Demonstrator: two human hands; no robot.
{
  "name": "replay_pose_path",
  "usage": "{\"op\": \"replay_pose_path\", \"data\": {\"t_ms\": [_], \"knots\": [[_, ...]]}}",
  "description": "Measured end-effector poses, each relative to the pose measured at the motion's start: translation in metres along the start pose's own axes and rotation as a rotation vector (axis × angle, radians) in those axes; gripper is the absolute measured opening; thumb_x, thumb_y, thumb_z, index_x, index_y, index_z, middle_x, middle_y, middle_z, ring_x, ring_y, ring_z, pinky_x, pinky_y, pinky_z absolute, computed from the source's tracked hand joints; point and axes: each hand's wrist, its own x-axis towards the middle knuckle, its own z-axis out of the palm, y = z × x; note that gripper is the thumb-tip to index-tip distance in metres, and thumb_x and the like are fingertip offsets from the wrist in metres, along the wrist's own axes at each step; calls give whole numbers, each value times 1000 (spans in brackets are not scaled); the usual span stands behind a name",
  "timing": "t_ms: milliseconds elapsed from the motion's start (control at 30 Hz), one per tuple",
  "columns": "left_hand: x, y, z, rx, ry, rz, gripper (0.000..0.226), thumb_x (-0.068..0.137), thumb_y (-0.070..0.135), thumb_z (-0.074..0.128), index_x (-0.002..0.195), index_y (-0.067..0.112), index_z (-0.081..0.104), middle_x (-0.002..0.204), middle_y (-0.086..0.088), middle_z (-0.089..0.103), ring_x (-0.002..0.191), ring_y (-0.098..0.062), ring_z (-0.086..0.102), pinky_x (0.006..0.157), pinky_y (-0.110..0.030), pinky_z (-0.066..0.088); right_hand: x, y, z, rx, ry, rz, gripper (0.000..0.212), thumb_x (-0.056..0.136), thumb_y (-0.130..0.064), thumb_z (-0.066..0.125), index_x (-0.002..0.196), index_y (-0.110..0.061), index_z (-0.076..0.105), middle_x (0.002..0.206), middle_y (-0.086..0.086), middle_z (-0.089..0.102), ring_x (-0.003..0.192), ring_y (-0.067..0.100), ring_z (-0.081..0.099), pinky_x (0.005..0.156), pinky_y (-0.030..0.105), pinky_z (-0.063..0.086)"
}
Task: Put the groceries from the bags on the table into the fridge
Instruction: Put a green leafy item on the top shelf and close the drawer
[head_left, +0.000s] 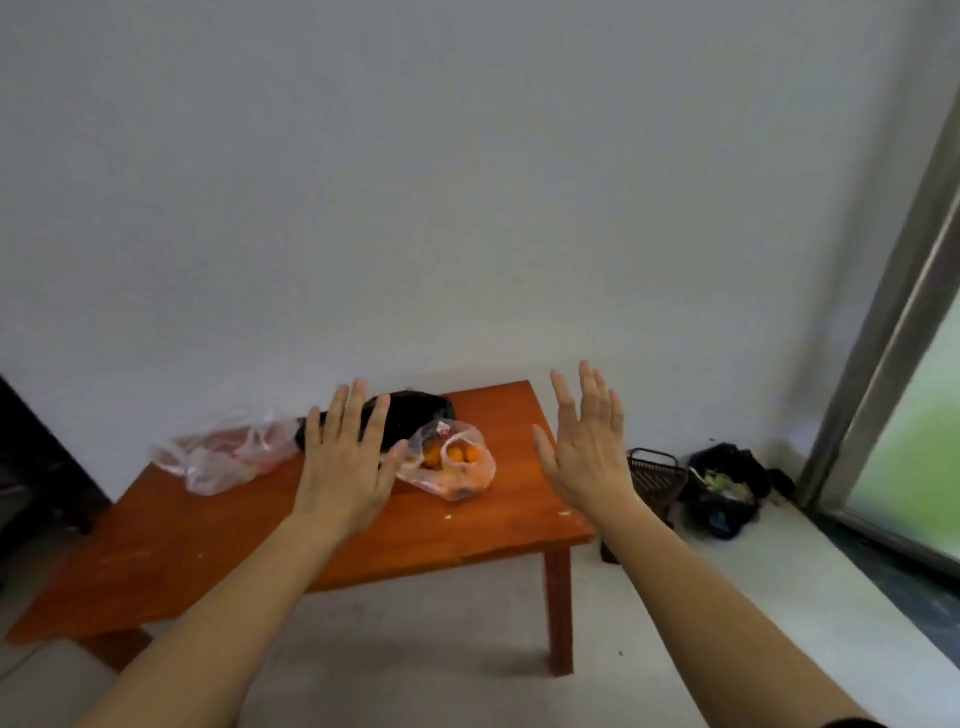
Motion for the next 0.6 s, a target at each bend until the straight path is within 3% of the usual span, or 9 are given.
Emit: {"op": "replay_pose_path", "data": {"t_ms": [133,233,333,467,600], "knots": [[18,-49,29,-9,-52,-142,70,98,57,13,154,17,28,163,-14,18,151,-32,12,121,-53,13,53,-32,47,88,-103,-35,71,97,-38,54,156,-14,22,159,23,23,146,43,27,115,56,30],[24,-88,67,-5,-135,-205,70,99,59,10,157,22,17,166,-9,6,153,-28,-1,122,-53,11,77,-56,90,101,-234,-84,64,101,-39,46,156,-14,25,160,18,26,147,36,27,116,49,30],[43,-128,109,-19,-254,-251,68,100,58,13,157,22,17,165,-9,8,152,-28,5,121,-53,11,105,-78,148,97,-406,-185,59,100,-37,44,154,-17,30,157,9,34,144,27,32,113,43,34],[85,-176,175,-73,-359,-210,68,100,58,12,158,23,10,166,-7,1,153,-25,-3,123,-50,5,143,-100,229,76,-542,-224,55,100,-37,42,153,-25,32,152,1,40,139,23,39,105,42,45],[135,-224,242,-144,-405,-157,72,98,60,5,158,22,14,166,-7,5,153,-24,-1,123,-48,5,186,-125,300,56,-626,-168,54,102,-31,45,153,-22,31,153,4,38,140,25,37,103,39,45]]}}
